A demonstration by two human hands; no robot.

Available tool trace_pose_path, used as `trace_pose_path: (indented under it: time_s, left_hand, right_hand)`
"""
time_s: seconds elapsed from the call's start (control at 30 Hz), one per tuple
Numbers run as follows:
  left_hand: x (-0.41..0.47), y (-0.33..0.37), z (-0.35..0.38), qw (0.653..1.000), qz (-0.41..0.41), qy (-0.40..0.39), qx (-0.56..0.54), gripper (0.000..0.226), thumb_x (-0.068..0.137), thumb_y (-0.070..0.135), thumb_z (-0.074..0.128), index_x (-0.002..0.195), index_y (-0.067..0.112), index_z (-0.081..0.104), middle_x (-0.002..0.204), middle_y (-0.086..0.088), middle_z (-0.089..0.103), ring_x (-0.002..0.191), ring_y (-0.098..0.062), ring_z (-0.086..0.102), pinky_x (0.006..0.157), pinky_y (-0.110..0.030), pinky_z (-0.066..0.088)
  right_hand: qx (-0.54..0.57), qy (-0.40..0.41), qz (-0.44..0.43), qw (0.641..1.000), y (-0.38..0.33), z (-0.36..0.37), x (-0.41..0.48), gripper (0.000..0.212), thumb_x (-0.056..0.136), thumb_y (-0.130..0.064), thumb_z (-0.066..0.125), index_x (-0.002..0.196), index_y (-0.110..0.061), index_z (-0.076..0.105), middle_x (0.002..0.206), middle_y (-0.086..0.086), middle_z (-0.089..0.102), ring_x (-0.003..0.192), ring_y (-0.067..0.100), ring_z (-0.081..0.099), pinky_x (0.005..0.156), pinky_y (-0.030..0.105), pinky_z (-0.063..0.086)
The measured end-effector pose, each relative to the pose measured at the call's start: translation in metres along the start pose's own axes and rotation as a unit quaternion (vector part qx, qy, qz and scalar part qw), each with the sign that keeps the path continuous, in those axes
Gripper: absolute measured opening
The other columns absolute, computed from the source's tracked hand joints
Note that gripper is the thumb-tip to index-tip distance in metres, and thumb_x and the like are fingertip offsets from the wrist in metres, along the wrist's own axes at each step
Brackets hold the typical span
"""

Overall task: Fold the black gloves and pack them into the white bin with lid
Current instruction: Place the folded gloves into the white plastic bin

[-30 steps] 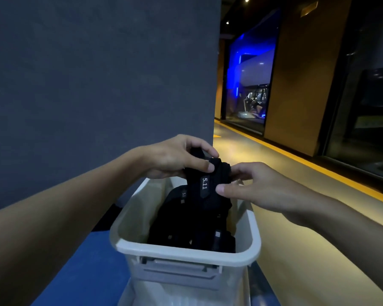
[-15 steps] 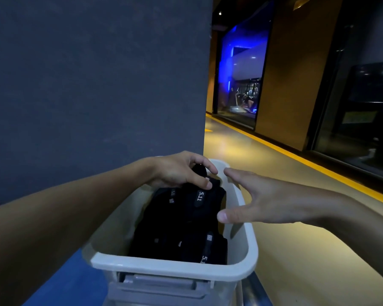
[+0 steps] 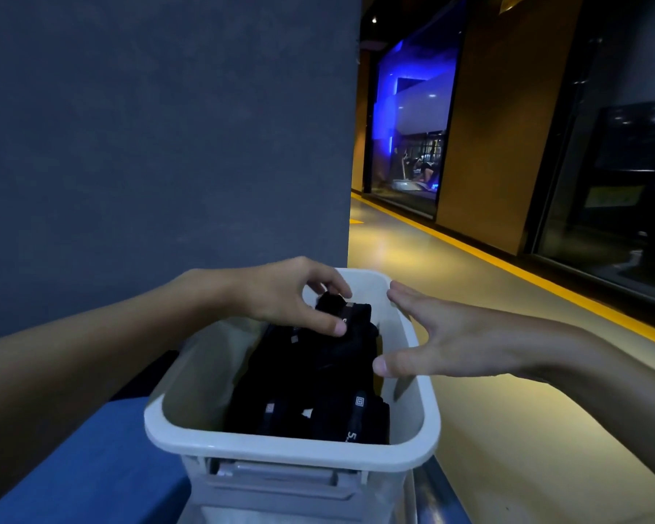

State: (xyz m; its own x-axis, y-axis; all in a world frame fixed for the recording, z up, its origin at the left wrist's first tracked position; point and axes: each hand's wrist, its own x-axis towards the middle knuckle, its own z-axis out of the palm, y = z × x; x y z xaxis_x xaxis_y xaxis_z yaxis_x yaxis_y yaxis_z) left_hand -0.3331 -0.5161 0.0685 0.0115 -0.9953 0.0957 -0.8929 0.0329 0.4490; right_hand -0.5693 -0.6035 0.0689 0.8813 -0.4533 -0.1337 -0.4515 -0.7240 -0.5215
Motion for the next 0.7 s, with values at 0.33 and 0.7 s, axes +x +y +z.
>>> trace_pose_path:
  time_s: [0.33, 0.7]
  left_hand:
    - [-0.001, 0.0, 0.024, 0.995, -0.025, -0.047, 0.085, 0.065, 0.077, 0.051, 0.079, 0.134, 0.036, 0.053, 0.127, 0.017, 0.054, 0.111, -0.003, 0.053, 0.094, -0.019, 0.042]
    - [-0.012, 0.001, 0.018, 0.995, -0.013, -0.022, 0.096, 0.064, 0.076, 0.055, 0.077, 0.133, 0.039, 0.052, 0.134, 0.019, 0.051, 0.124, -0.004, 0.047, 0.108, -0.028, 0.041]
  right_hand:
    - [0.0, -0.003, 0.017, 1.0, -0.004, 0.001, -0.003, 0.103, 0.08, -0.051, 0.071, 0.156, -0.03, 0.005, 0.16, -0.027, -0.008, 0.128, -0.011, 0.016, 0.1, 0.013, 0.023]
    - [0.016, 0.001, 0.007, 1.0, -0.003, 0.002, -0.003, 0.092, 0.083, -0.048, 0.07, 0.154, -0.035, 0.013, 0.159, -0.027, -0.007, 0.125, -0.013, 0.015, 0.099, 0.012, 0.022]
